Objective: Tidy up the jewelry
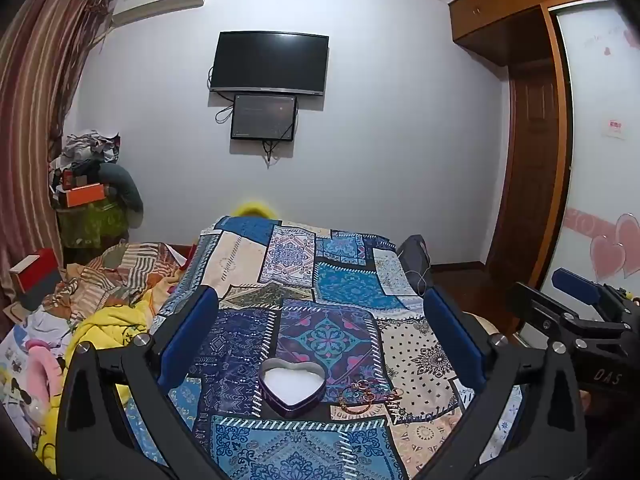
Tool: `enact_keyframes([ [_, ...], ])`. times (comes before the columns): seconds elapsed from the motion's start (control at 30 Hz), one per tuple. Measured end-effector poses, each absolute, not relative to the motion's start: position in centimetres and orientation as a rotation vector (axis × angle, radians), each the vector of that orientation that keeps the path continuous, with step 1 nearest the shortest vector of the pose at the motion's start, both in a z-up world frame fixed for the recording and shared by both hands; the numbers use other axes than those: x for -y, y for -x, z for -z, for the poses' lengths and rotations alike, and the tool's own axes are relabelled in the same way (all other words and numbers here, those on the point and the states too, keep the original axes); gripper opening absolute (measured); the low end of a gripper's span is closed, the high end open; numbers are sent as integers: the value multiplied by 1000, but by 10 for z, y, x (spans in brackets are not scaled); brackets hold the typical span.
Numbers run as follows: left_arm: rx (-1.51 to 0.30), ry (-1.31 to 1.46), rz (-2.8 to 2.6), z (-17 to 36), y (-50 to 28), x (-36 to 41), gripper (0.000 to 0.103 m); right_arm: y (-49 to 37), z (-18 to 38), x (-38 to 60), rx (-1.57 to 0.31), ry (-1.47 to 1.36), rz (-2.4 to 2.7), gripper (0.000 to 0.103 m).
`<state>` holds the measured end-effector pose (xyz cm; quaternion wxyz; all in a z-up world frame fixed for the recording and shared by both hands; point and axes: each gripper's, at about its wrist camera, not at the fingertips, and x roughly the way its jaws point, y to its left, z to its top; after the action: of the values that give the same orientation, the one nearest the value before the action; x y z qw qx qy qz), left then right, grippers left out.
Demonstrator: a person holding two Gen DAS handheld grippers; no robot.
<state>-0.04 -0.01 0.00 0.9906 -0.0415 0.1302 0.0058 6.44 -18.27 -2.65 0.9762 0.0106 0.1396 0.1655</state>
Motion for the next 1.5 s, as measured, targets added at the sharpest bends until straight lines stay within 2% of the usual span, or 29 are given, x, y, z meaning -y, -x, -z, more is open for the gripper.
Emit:
enact_keyframes([
  [1.5,-303,101,-30,2,-4,-4,103,-59,28,176,-289,-15,-344,103],
])
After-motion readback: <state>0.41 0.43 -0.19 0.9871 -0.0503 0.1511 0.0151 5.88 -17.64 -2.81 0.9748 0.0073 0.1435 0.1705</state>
